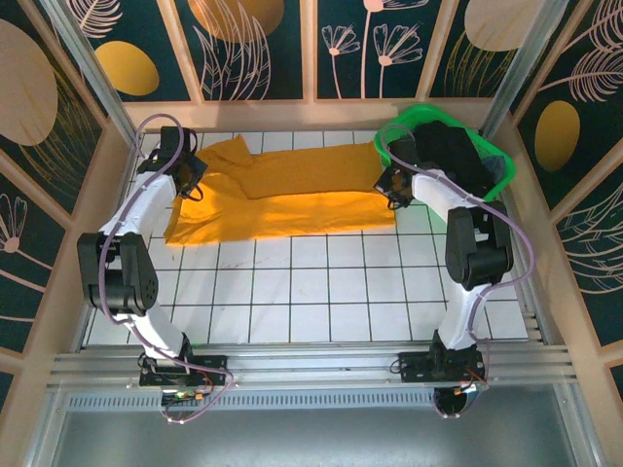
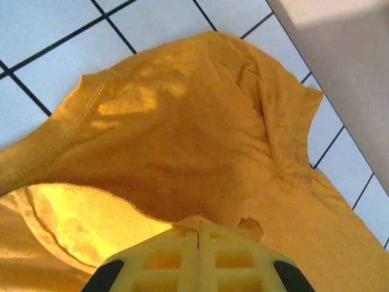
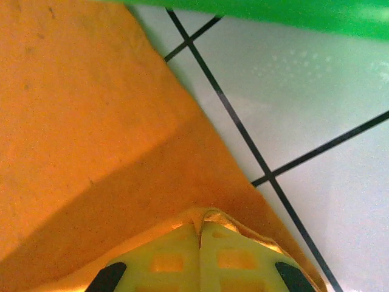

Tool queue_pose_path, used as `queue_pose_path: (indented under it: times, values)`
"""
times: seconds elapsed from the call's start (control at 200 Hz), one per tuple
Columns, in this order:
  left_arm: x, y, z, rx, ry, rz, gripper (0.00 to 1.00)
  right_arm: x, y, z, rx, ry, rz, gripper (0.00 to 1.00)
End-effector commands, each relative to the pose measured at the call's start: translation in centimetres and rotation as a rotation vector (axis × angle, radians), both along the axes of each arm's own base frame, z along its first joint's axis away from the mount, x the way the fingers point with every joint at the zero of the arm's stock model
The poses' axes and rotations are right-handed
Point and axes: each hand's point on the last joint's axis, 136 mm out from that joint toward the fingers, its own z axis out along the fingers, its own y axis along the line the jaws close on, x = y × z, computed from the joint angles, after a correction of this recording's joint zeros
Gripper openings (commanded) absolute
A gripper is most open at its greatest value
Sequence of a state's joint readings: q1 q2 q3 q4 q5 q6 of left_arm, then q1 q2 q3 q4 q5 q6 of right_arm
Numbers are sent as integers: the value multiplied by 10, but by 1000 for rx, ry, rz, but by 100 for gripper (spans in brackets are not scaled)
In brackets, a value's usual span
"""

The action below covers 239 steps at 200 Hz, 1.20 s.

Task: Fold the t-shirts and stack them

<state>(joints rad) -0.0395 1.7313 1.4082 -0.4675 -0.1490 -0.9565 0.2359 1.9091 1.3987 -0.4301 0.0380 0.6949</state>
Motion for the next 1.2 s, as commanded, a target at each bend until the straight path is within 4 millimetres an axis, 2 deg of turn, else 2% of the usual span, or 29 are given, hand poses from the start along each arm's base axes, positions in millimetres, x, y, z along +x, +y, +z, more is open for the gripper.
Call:
queue_pose_path:
  times: [0.0,0.36,0.39,0.42,0.465,0.5,0.515,0.541,0.641,0.761,0.856,0.936,1.086,1.191]
  values:
    - [10,11,2,57,1,4,0,10,-11,1,-24,3,-45,0]
    - [37,21,-24,113,56,-25,0,30,1,-14,34,15,27,0]
    - [38,22,-26,117,63,-27,0,30,1,-15,38,15,36,8]
    - [39,22,-25,122,67,-30,13,29,0,-15,37,11,41,20]
    - [37,22,-28,126,81,-37,42,26,-3,-14,24,9,48,36]
    - [34,22,-29,127,91,-38,62,23,-4,-13,16,6,56,43]
    - [31,22,-31,127,96,-40,66,21,-5,-13,13,4,57,46]
    - [27,22,-33,126,105,-45,68,18,-5,-11,9,-1,63,49]
    - [5,17,-42,101,113,-59,65,3,-6,-12,9,1,80,51]
    - [-27,11,-65,52,138,-64,55,-18,-2,-21,32,17,97,49]
    - [-47,8,-91,10,184,-54,44,-29,6,-33,58,42,113,37]
    - [-56,9,-110,-40,203,-33,36,-34,13,-42,77,60,126,28]
    - [-61,25,-141,-79,258,22,31,-40,12,-70,71,119,121,27]
    - [-80,34,-165,-122,331,84,27,-51,6,-85,60,183,104,26]
